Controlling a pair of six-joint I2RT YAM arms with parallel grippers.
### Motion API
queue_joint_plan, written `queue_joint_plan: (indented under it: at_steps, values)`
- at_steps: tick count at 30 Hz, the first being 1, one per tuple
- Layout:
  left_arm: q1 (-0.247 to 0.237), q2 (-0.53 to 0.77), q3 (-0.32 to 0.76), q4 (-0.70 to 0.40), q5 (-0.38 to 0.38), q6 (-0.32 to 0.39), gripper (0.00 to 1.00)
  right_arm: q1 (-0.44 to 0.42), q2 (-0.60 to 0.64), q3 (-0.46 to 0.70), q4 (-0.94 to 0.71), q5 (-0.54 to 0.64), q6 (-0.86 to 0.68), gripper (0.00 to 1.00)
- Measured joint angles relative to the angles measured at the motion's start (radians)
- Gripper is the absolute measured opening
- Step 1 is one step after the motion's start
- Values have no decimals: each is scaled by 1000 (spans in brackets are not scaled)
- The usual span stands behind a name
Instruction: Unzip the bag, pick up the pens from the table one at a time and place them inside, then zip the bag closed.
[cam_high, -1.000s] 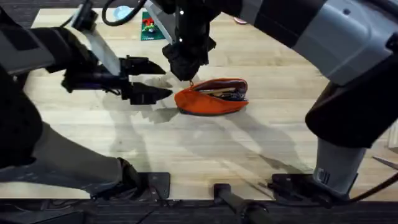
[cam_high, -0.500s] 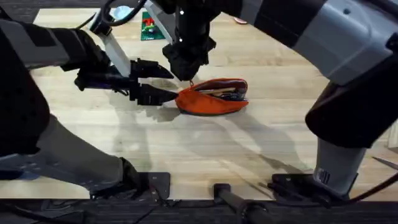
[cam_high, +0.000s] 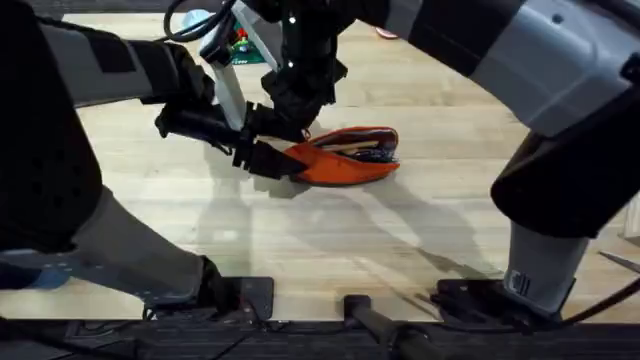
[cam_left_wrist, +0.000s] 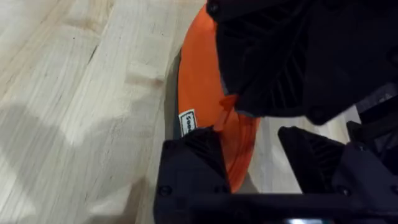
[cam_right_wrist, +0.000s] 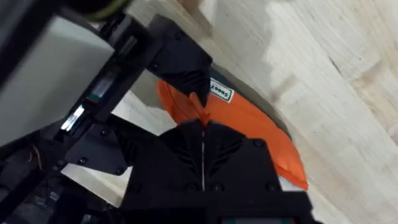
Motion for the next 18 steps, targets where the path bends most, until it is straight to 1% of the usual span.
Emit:
queue_joint_plan:
  at_steps: [4,8,10,12,13,14,15,18]
  values:
    - [0,0,0,4,-5,0,537,0,0,0,-4,0,0,30]
    - [0,0,0,14,-6,0,425,0,0,0,-14,0,0,30]
    - [1,0,0,21,-9,1,302,0,0,0,-22,0,0,31]
    - [2,0,0,25,-10,0,221,0,0,0,-24,0,0,31]
    - [2,0,0,26,-10,0,163,0,0,0,-24,0,0,31]
    - [2,0,0,29,-10,1,84,0,0,0,-24,0,0,30]
    - [2,0,0,31,-11,0,58,0,0,0,-24,0,0,30]
    - [2,0,0,30,-12,0,48,0,0,0,-24,0,0,30]
